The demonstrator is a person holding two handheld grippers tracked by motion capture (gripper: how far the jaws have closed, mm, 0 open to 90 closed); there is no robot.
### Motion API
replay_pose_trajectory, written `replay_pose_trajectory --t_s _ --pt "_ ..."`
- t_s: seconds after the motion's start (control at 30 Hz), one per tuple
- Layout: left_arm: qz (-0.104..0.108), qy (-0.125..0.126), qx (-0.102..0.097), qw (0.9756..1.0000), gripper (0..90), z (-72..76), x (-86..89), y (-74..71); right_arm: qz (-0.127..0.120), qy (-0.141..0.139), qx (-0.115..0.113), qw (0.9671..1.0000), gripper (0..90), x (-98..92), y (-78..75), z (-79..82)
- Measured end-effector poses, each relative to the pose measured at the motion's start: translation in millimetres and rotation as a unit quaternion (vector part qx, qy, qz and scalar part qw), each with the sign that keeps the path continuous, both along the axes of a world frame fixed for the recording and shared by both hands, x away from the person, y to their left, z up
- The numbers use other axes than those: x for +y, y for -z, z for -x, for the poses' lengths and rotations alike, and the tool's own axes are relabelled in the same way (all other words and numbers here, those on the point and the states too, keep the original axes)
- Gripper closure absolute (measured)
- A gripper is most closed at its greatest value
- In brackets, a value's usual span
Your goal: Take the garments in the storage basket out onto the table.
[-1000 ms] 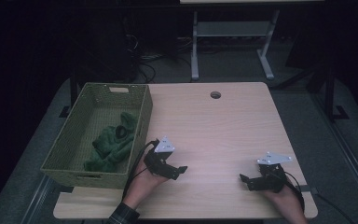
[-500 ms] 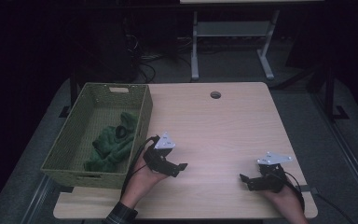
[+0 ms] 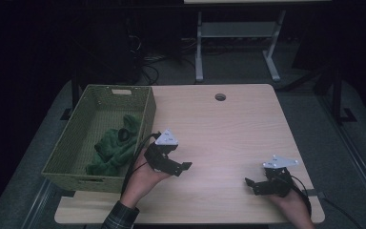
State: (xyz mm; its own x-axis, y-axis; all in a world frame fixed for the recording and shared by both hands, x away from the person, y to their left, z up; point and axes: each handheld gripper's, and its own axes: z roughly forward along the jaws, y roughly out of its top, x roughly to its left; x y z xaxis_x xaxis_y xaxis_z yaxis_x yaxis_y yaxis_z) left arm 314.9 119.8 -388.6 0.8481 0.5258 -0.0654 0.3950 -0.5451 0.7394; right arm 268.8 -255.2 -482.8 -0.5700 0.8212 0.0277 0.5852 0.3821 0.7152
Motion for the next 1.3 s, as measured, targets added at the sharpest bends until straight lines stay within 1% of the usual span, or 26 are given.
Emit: replay_pose_trajectory --t_s 0.1,0.3,0.37,0.47,0.5,0.53,0.63,0.7,0.73,0.83,0.9,1.0,1.07,1.13,1.23,1.3 --pt "-0.002 0.0 -0.003 1.0 14.7 -1.5 1.6 -4.9 0.0 0.0 0.0 1.0 6.9 0.0 0.0 0.0" --pt "0.002 -0.003 -0.004 1.0 14.8 -5.6 8.1 -14.2 0.0 0.0 0.0 1.0 6.9 0.0 0.0 0.0" --pt "-0.001 0.003 -0.005 1.0 17.2 -6.4 11.4 -17.9 0.0 0.0 0.0 1.0 6.9 0.0 0.0 0.0" --pt "0.0 0.001 -0.007 1.0 17.6 -8.5 17.1 -23.2 0.0 0.0 0.0 1.0 6.9 0.0 0.0 0.0" --pt "0.008 -0.004 -0.005 0.9999 17.6 -9.3 18.8 -24.5 0.0 0.0 0.0 1.0 6.9 -0.1 -0.1 0.0" --pt "0.012 -0.004 -0.007 0.9999 17.6 -10.3 20.9 -25.8 0.0 0.0 0.0 1.0 6.9 -0.1 -0.1 0.0" --pt "0.01 -0.005 -0.008 0.9999 18.8 -11.9 26.3 -30.2 0.001 0.0 0.0 1.0 6.9 -0.1 -0.1 0.0" --pt "0.014 -0.005 -0.008 0.9999 18.9 -12.8 28.9 -32.5 0.001 0.0 0.0 1.0 6.9 -0.1 -0.2 0.0" --pt "0.019 -0.007 -0.006 0.9998 19.2 -14.2 33.1 -35.9 0.001 0.0 0.0 1.0 6.9 -0.1 -0.1 0.0" --pt "0.02 -0.014 -0.003 0.9997 19.4 -17.5 39.4 -39.7 0.001 0.0 0.0 1.0 6.9 -0.1 -0.1 0.0" --pt "0.014 -0.013 -0.002 0.9998 19.3 -19.6 43.8 -42.1 0.002 -0.001 -0.001 1.0 6.9 -0.2 -0.1 -0.1" --pt "0.014 -0.013 0.0 0.9998 19.4 -22.2 50.2 -46.1 0.001 -0.001 -0.001 1.0 6.9 -0.2 -0.1 -0.2" --pt "0.011 -0.014 -0.003 0.9998 19.4 -23.7 54.0 -48.3 0.001 -0.001 -0.001 1.0 6.9 -0.2 -0.1 -0.1" --pt "0.012 -0.017 -0.004 0.9998 19.4 -24.6 58.3 -50.3 0.0 0.0 -0.001 1.0 6.9 -0.1 -0.1 -0.1" --pt "0.0 -0.023 -0.005 0.9997 19.7 -26.2 64.5 -51.4 0.0 0.0 -0.001 1.0 6.9 -0.1 -0.1 -0.1" --pt "0.001 -0.028 -0.001 0.9996 19.9 -26.6 68.1 -51.8 0.0 0.0 -0.001 1.0 6.8 -0.1 -0.1 -0.1"
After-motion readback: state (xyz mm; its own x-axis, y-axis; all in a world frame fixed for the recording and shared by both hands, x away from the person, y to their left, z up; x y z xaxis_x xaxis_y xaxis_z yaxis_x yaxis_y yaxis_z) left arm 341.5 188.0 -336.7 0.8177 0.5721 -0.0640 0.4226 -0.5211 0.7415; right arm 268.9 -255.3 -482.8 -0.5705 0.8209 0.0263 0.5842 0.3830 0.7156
